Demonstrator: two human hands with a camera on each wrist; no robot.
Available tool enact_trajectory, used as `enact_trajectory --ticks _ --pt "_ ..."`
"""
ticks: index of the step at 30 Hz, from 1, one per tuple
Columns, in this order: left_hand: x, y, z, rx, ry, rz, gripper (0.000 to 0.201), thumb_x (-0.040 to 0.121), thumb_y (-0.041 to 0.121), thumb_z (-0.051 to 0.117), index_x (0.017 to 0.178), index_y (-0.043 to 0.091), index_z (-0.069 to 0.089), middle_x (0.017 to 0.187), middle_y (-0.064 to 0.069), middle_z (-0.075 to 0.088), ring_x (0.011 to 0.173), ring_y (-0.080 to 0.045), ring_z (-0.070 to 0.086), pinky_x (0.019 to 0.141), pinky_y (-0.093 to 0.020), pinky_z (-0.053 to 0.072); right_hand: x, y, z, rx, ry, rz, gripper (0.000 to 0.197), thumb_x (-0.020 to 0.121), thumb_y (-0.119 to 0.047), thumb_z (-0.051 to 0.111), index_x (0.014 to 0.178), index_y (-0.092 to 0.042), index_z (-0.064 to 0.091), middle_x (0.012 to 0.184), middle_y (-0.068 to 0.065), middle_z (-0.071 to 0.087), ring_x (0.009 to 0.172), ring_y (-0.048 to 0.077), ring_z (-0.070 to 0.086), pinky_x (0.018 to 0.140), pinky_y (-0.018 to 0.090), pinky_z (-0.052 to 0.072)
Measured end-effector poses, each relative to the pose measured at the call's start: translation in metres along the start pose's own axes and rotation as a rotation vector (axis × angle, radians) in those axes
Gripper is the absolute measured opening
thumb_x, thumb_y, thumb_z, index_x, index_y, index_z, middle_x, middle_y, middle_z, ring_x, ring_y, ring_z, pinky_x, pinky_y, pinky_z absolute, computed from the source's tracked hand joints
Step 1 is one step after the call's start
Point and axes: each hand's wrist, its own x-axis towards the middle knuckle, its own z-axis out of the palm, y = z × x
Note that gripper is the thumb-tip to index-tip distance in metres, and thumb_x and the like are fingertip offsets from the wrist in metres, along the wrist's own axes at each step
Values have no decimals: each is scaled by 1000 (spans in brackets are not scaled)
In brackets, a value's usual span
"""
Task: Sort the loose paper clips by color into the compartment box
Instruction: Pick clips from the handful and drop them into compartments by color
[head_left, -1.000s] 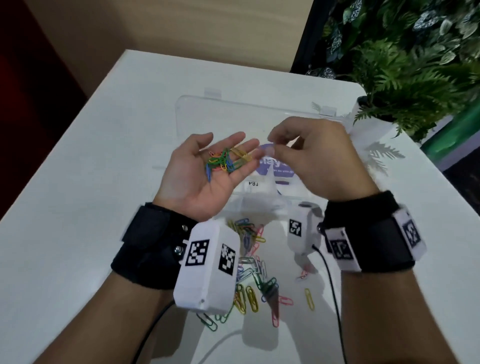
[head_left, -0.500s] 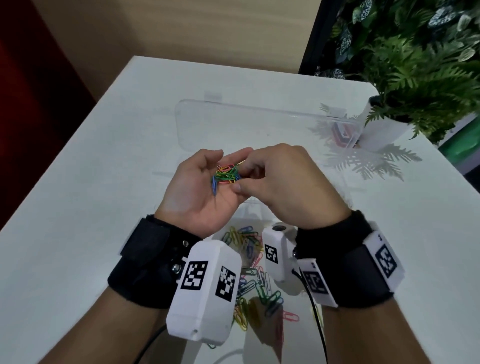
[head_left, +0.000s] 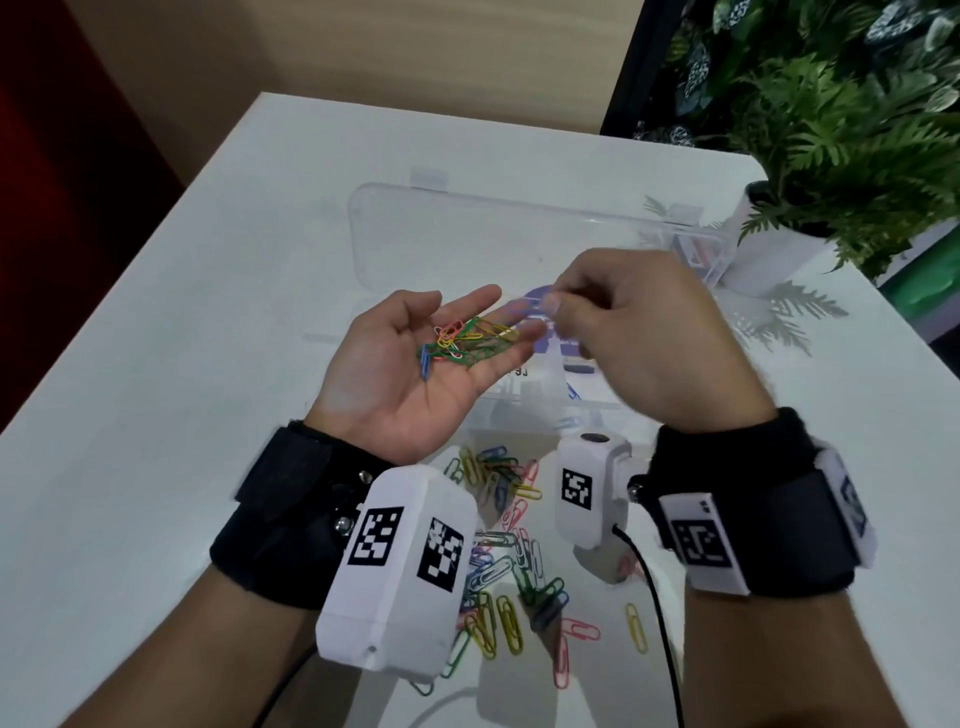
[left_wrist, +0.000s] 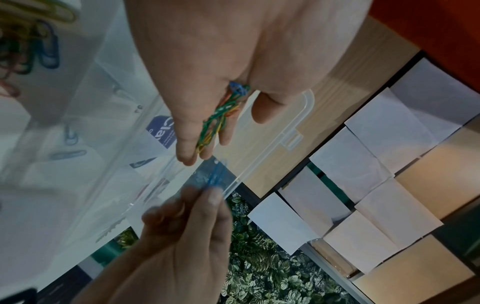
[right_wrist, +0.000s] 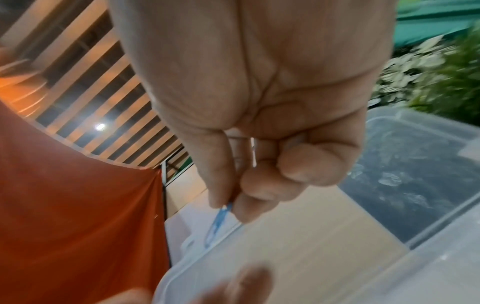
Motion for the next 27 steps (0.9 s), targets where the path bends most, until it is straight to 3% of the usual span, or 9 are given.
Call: enact_trajectory --ticks 3,8,12,14,16,19,21,23,27 --pt "2 3 -2 21 24 9 47 95 22 34 123 -11 52 117 -34 61 107 -50 60 92 -55 49 1 18 -18 -66 54 68 13 84 -20 63 71 -18 65 59 -7 60 57 7 55 53 19 41" --pt "1 0 2 48 72 17 51 98 30 34 122 -10 54 114 -33 63 109 -48 60 98 -51 44 2 39 -18 -236 -57 190 7 80 -21 67 74 -18 69 69 -6 64 61 5 55 51 17 39" --pt "1 -3 8 24 87 11 59 98 39 33 127 -10 50 119 -33 60 113 -46 58 101 -50 43 -2 12 -10 -111 -7 21 4 76 -25 72 80 -24 70 73 -10 66 63 0 57 57 9 41" --pt "-2 -5 11 22 79 -25 67 98 48 28 125 -9 52 111 -28 65 103 -37 65 96 -39 49 -8 -15 1 7 -131 -91 12 74 -28 74 86 -26 73 74 -10 69 67 0 60 64 15 47" --pt "-5 -7 11 81 100 -61 71 97 54 25 110 -7 61 92 -18 70 87 -27 70 81 -28 56 -13 -32 18 -7 -243 -165 16 75 -34 72 89 -27 74 80 -7 71 74 4 62 73 27 50" --pt "-5 -9 8 115 140 -43 75 97 55 25 102 -7 66 119 -18 63 118 -28 59 101 -34 42 -13 -39 34 -48 -260 -170 15 79 -34 69 90 -25 73 82 -7 70 78 6 61 73 29 50" --pt "-5 -9 6 96 139 -29 78 97 55 25 93 -9 70 120 -20 61 118 -30 58 103 -37 39 -13 -39 34 -37 -256 -148 14 79 -31 70 91 -24 72 84 -7 70 80 7 62 74 29 51" --pt "-4 -11 6 95 125 -23 78 96 55 24 103 -10 66 123 -21 61 113 -30 59 103 -37 39 -14 -39 33 -20 -256 -121 14 78 -29 70 92 -24 72 85 -7 70 82 7 63 75 29 52" --pt "-2 -14 6 84 98 10 76 95 56 22 128 -5 54 131 -21 57 121 -31 56 108 -44 36 -14 -40 34 -2 -249 -79 14 77 -26 70 91 -24 73 83 -8 70 81 8 63 72 27 53"
